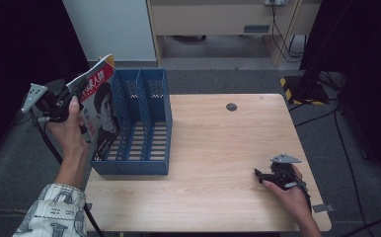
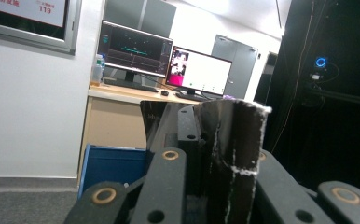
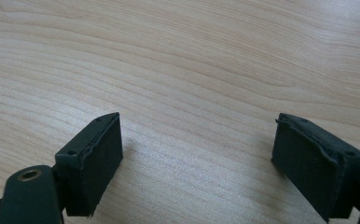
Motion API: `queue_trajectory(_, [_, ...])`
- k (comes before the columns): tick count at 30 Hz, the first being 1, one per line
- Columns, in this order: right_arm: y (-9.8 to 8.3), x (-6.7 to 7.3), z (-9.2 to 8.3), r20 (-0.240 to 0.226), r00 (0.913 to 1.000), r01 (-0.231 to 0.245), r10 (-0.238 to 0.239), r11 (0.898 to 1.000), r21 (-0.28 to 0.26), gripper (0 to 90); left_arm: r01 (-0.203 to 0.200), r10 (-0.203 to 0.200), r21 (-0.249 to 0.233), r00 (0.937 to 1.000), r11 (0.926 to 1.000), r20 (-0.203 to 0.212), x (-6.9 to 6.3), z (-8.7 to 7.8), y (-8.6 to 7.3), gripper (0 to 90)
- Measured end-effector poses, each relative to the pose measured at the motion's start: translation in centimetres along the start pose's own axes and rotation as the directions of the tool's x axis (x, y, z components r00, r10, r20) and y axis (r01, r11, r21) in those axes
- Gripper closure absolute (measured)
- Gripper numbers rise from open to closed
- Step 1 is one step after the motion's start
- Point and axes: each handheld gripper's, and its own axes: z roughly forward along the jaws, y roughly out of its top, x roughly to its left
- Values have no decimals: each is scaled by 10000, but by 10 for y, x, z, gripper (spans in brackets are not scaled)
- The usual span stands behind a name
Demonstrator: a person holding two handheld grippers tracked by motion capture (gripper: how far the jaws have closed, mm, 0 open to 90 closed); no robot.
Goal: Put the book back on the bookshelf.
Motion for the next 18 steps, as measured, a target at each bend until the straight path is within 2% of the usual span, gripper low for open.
queue_trajectory(9, [0,0,0,9,10000,38,-38,10000,-2,163,419,-421,-112,9989,9991,-228,4,-2,-17,828])
queue_trajectory(14, [0,0,0,5,10000,17,-17,10000,1,163,643,-628,341,9971,9973,-440,9,-7,-27,833])
queue_trajectory(18, [0,0,0,-2,10000,28,-28,10000,0,162,663,-632,614,9967,9959,-510,11,-10,-32,828])
